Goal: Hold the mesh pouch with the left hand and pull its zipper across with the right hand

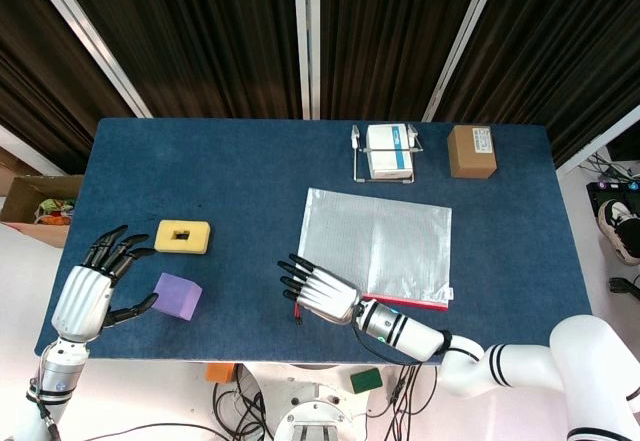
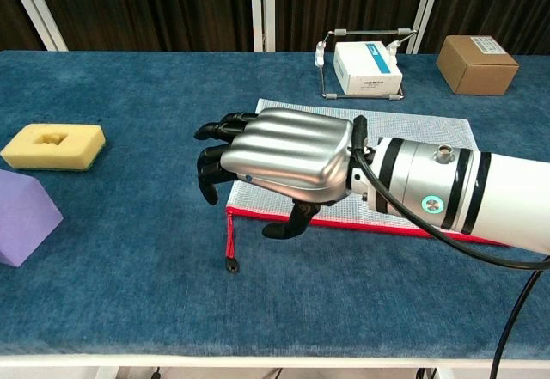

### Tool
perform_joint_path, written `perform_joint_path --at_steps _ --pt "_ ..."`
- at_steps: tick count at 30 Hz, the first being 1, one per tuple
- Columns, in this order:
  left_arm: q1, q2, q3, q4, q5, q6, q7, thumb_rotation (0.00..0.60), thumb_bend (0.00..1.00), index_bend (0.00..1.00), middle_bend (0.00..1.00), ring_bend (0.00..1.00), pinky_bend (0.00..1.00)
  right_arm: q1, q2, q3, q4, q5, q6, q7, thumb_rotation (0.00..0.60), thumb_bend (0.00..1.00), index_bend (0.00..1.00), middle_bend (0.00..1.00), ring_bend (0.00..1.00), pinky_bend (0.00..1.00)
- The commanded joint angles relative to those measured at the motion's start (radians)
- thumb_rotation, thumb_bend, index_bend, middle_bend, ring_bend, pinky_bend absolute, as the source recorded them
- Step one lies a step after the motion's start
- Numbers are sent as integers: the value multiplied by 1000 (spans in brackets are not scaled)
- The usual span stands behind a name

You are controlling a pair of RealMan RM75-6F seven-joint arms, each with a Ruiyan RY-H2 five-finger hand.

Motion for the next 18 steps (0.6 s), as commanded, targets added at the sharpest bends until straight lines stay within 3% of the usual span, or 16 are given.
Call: perform_joint_path --at_steps 1,10,18 --pt "-1 1 2 -2 -4 -5 -4 600 155 281 198 86 141 11 -13 0 12 4 -22 12 600 211 364 245 12 130" --pt "8 6 9 -12 -6 -1 2 600 155 282 199 86 141 61 -96 -2 114 -14 -81 19 600 216 418 252 12 129" --pt "19 10 11 -9 -11 12 -7 600 155 281 198 86 140 78 -123 -3 155 -17 -95 32 600 304 480 265 11 120"
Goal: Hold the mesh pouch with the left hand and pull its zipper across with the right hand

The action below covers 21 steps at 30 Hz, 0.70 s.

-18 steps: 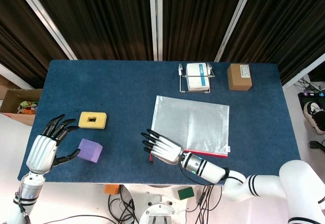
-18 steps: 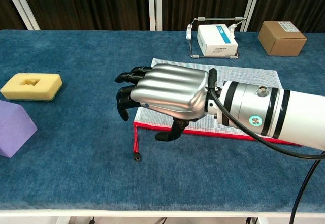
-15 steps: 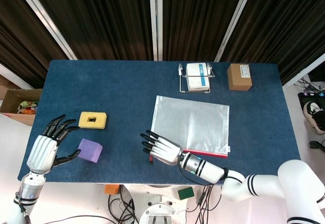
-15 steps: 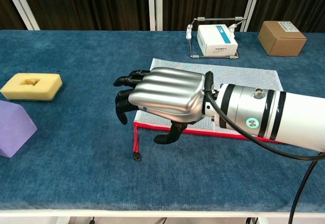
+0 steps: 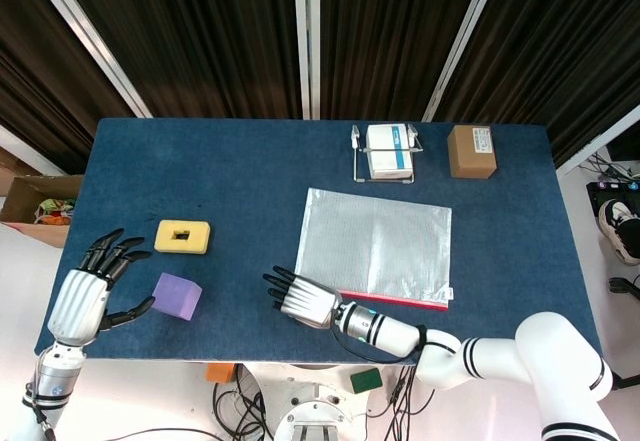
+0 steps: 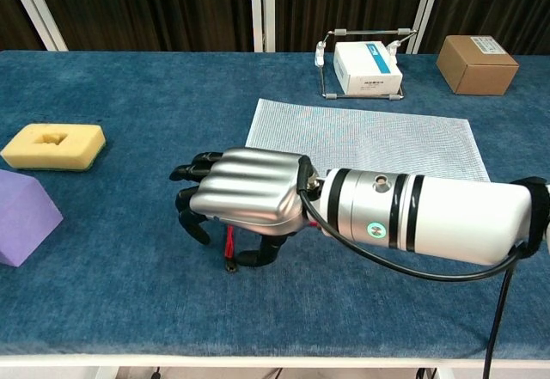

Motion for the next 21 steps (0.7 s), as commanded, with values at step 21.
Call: perform_joint_path --at_steps 21 --pt "2 -10 -2 28 -8 0 -31 600 154 278 199 86 140 10 -3 -2 15 17 -11 -6 600 432 530 275 11 98"
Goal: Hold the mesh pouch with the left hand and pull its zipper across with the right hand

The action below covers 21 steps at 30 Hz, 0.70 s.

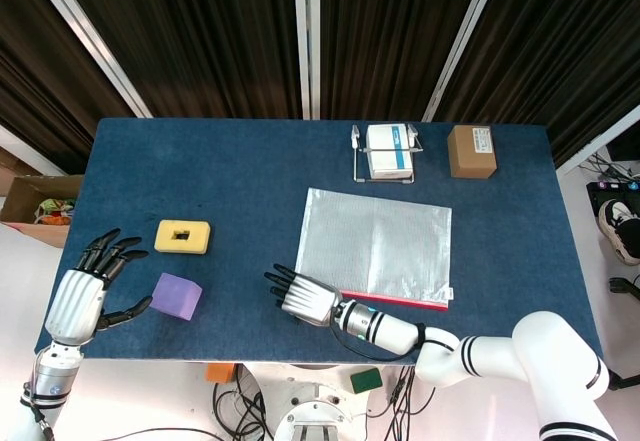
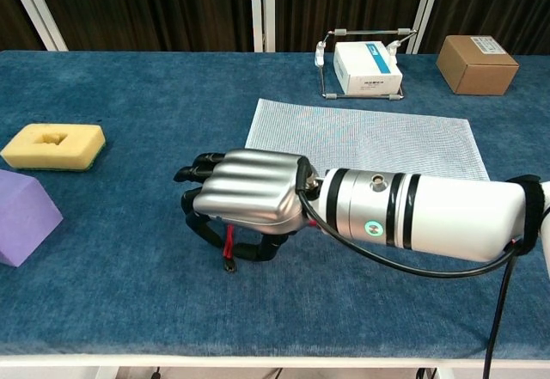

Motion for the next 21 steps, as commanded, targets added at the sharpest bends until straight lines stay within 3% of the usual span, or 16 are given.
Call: perform_joint_path --at_steps 1,12,21 --pt "0 -1 0 1 0 0 -1 600 155 278 199 86 140 1 -1 0 0 2 -1 -2 600 434 536 278 11 98" --pt "4 -2 3 5 -2 0 -4 600 155 272 198 86 139 -4 -19 -3 19 2 13 -9 600 438 568 293 11 89" --pt "7 -3 4 8 -2 3 -10 600 155 269 198 86 139 -8 -34 -1 31 3 26 -10 600 379 595 305 11 88"
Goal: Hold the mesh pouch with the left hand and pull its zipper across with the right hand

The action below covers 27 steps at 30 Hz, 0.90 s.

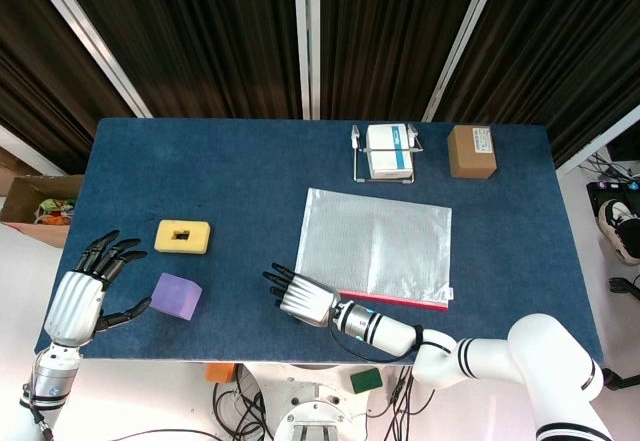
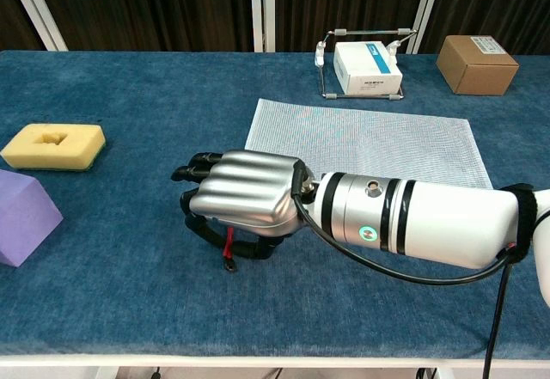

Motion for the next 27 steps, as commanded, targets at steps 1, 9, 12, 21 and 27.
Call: perform_joint_path --at_steps 1,9,12,21,27 --pt "1 0 0 1 0 2 -2 600 155 269 198 86 139 -1 -2 -1 2 -1 3 1 600 379 602 306 11 88" --pt "4 -3 1 7 1 6 -8 600 155 265 194 86 139 -3 -7 -6 3 -5 7 7 600 433 641 306 11 88" --pt "6 -4 2 9 1 7 -9 600 155 263 194 86 139 -2 -3 -10 -2 -15 14 11 600 479 664 306 11 88" --pt "-11 -13 10 19 -11 -36 -67 600 155 260 194 86 139 -9 66 -8 -86 -55 73 -18 600 629 678 306 12 88" --pt "-76 -36 7 33 -66 -169 -266 600 155 260 192 86 140 -20 147 -14 -186 -108 136 -50 600 653 679 306 12 87"
